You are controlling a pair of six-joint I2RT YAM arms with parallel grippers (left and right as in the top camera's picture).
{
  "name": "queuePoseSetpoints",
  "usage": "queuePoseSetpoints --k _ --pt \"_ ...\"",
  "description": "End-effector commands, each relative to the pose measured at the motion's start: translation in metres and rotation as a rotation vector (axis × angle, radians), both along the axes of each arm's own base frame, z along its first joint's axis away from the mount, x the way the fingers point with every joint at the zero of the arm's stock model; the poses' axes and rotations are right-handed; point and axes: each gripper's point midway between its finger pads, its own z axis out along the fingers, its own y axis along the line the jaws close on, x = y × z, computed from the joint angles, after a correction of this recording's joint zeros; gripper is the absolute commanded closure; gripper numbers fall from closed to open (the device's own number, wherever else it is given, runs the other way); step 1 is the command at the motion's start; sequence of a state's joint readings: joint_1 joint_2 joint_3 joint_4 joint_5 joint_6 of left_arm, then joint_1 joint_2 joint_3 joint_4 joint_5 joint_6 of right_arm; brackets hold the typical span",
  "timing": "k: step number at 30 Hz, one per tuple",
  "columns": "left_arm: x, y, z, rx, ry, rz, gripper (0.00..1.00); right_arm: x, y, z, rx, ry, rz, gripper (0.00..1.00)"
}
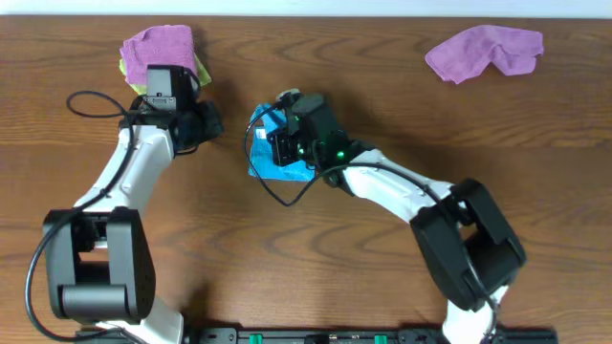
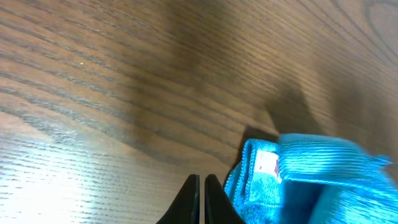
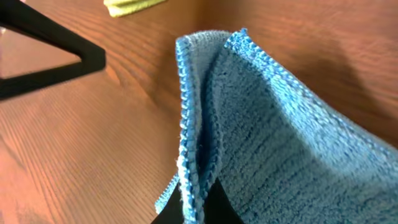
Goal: Fold the cloth
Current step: 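Fold the right end of the blue strip over onto the left gripper, then release the folded blue cloth and withdraw the right gripper to rest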
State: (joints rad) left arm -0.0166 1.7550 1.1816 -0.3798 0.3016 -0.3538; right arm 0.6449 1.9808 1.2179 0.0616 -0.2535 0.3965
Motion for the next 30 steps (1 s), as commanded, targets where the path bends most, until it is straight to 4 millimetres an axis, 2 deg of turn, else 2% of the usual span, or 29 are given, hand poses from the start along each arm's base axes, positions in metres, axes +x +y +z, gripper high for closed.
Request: queuePoseSetpoints --k 1,3,4,5,6,7,12,17,21,22,26,27,28,29,30 --pt "0.004 0.005 0.017 0.03 -0.045 -0.011 0.94 -0.002 0.01 -0.006 -0.016 -0.004 0.027 0.99" --pt "0.004 0.005 0.019 0.031 -0.05 -0.014 0.94 -0.004 0.011 -0.009 -0.021 0.001 0.033 0.99" --pt "0.004 0.005 0.019 0.031 -0.051 -0.014 0.94 -0.005 0.012 -0.009 -0.021 0.001 0.035 0.95" --pt "0.005 0.005 0.02 0.031 -0.053 -0.014 0.94 -0.006 0.013 -0.009 -0.021 0.0 0.038 0.88" --pt "0.005 0.005 0.02 0.032 -0.054 -0.015 0.94 -0.007 0.015 -0.008 -0.018 -0.004 0.041 0.76" --pt "0.005 0.005 0.02 0.032 -0.054 -0.016 0.94 -0.007 0.016 -0.007 -0.014 -0.007 0.045 0.7" --pt "0.004 0.005 0.02 0.032 -0.054 -0.016 0.94 -0.018 0.026 -0.004 0.024 0.019 0.104 0.56" --pt "0.005 0.007 0.021 0.032 -0.055 -0.012 0.94 -0.029 0.033 -0.001 0.064 0.049 0.162 0.47" --pt "0.005 0.012 0.025 0.033 -0.065 0.0 0.93 -0.033 0.037 0.0 0.078 0.06 0.185 0.46" --pt "0.005 0.014 0.028 0.033 -0.07 0.005 0.89 -0.033 0.036 0.001 0.078 0.058 0.184 0.45" --pt "0.002 0.023 0.036 0.033 -0.077 0.026 0.65 -0.018 0.022 0.015 0.082 0.029 0.138 0.27" --pt "0.0 0.024 0.037 0.032 -0.073 0.029 0.6 -0.013 0.015 0.019 0.076 0.024 0.116 0.18" --pt "-0.004 0.026 0.039 0.028 -0.063 0.037 0.5 -0.006 0.002 0.025 0.059 0.016 0.092 0.01" --pt "-0.007 0.027 0.04 0.028 -0.056 0.039 0.47 -0.003 -0.007 0.027 0.044 0.013 0.084 0.01" --pt "-0.012 0.027 0.043 0.015 -0.047 0.043 0.38 0.0 -0.021 0.03 0.018 0.015 0.071 0.01"
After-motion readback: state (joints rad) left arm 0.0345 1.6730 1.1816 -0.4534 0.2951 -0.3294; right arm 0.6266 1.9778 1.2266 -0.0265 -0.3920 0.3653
